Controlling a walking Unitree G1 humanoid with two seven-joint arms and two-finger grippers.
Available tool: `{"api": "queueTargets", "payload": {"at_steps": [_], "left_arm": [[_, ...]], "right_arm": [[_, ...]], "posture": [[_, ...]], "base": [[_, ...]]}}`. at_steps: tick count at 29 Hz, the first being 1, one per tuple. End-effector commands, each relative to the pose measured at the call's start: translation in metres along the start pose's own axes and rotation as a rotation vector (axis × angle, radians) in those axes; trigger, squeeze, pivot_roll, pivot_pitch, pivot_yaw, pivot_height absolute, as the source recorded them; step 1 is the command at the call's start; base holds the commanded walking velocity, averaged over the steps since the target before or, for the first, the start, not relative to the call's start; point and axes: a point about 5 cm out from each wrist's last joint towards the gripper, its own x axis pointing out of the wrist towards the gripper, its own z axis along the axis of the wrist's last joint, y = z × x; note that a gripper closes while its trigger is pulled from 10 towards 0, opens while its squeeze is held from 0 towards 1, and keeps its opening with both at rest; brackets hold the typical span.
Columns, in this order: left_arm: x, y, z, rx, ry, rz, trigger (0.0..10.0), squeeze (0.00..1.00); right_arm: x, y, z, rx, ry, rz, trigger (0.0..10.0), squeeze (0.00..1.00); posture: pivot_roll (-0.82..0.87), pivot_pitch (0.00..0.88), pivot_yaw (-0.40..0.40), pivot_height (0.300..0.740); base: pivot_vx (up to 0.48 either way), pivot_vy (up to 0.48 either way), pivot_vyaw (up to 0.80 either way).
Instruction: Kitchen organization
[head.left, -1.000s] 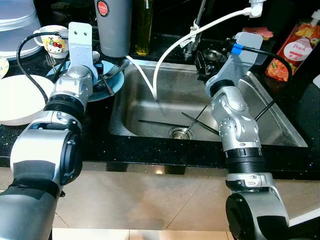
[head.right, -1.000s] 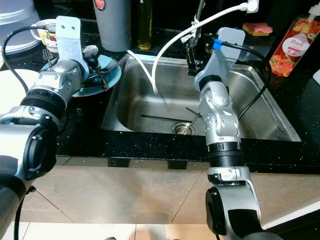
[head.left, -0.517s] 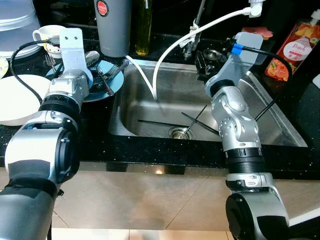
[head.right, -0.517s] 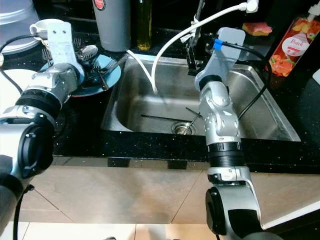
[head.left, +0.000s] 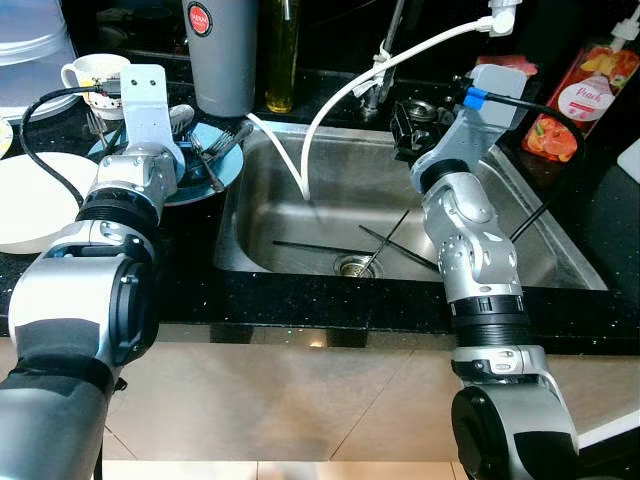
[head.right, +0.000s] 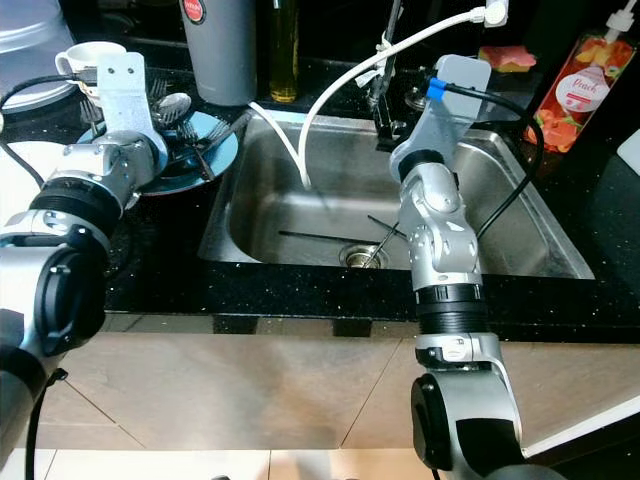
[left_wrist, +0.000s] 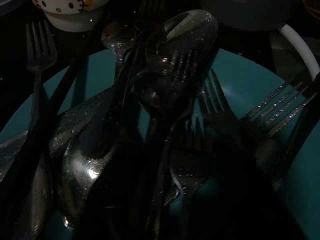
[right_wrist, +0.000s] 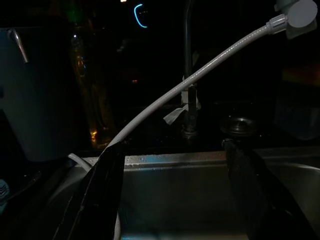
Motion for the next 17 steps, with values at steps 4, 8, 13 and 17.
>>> {"api": "queueTargets", "payload": {"at_steps": [4,8,13,17], "left_arm": [[0.0018,-0.003,-0.0172,-0.006,0.087,-0.027,0.0,0.0],[0.0017,-0.0034,-0.0164,0.001,0.083,-0.028,0.0,0.0],[0.0016,-0.0035,-0.0151,0.008,0.073,-0.03,0.0,0.0],[0.0014,-0.0054,-0.0128,0.007,0.058,-0.043,0.0,0.0]], "right_arm": [[-0.0022,-0.0044,0.0013,0.011,-0.005,-0.017,10.0,0.0],[-0.0022,-0.0042,0.0011,0.011,-0.005,-0.016,10.0,0.0],[-0.0022,-0.0039,0.0009,0.012,-0.004,-0.016,10.0,0.0],[-0.0023,-0.0039,0.0005,0.012,-0.004,-0.017,10.0,0.0]], "posture": [[0.21,0.064,-0.071,0.74],[0.21,0.064,-0.071,0.74],[0.21,0.064,-0.071,0.74],[0.21,0.062,-0.071,0.74]], "base": [[0.0,0.0,0.0],[0.0,0.0,0.0],[0.0,0.0,0.0],[0.0,0.0,0.0]]}}
